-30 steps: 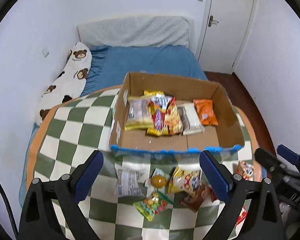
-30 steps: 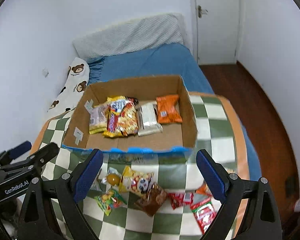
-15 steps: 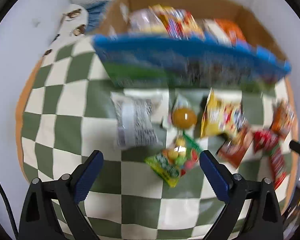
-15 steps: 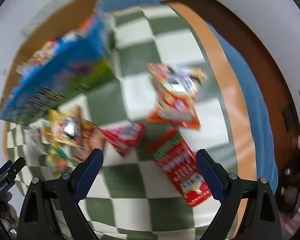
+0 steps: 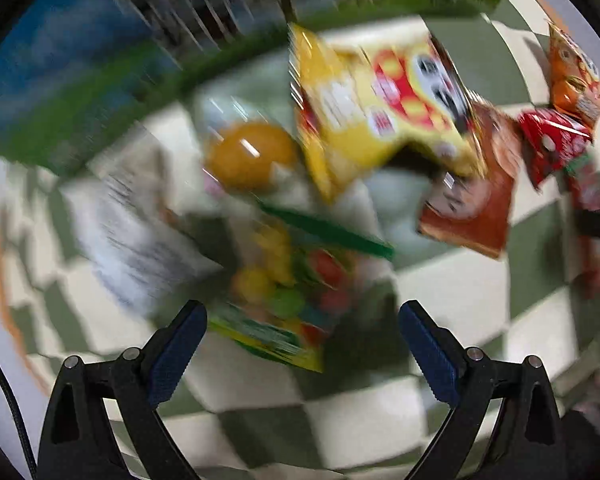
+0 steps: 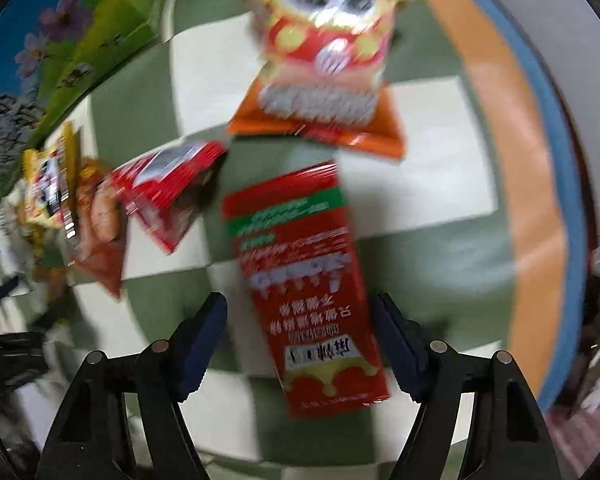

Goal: Organize snacks
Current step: 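Move both tools back toward the remaining snacks on the cloth, then grasp the watermelon candy bag with left tool while right tool grasps red stick pack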

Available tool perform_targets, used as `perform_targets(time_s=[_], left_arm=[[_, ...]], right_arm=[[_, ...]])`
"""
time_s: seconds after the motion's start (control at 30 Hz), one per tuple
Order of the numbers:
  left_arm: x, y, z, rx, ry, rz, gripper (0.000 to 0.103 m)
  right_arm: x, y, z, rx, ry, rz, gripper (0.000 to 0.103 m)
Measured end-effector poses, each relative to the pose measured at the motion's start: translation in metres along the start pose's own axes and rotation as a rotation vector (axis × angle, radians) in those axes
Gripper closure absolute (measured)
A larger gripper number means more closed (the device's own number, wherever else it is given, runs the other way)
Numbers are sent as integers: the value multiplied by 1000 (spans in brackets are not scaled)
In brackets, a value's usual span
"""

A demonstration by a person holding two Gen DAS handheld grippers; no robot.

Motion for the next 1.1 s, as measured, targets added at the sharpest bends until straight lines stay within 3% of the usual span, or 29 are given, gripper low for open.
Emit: perform_targets(time_s=[0.1,0.17,0.37,0.43,0.53,0.63,0.7,0.77,0.83,0.9,1.1], left_arm=[[10,-2,-5,118,28,38,4],[14,0,-3,179,54,46,4],[9,4,22,118,117,26,5],[4,-1,22,130,119,46,4],[-10,-5,17,84,107,40,4],[-22,-7,11,52,97,11,5],[-35,-1,5,76,105,21,9],[-38,8,-5,181,124,51,9],[-38,17,-15,236,110,60,9],[-37,25,-22,239,84,60,9],[-53,32,-27,97,13,7,9]], right_arm=[[7,-1,3,-74,-18,19,26],[9,1,3,-71,-19,10,26],[0,-8,6,-12,-16,-9,26],[-2,-13,8,11,-7,-22,26],[-6,-17,14,20,-1,-40,26],[-12,-15,23,33,27,-66,44],[-10,-17,26,29,43,-65,46],[-6,-17,29,20,49,-59,46],[-2,-19,29,-9,41,-39,46],[4,-21,28,-29,30,-28,46],[3,-21,19,-45,16,-27,45]])
Point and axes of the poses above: each gripper's, at about its wrist camera, not at the fingertips, and y roughly against the way its jaws point, z to its left, x to its underside, the point moved 2 cm from there along -y, roughly the way its jaws point, and after that the axes turned 11 degrees about -x, right-handed, at the moved point
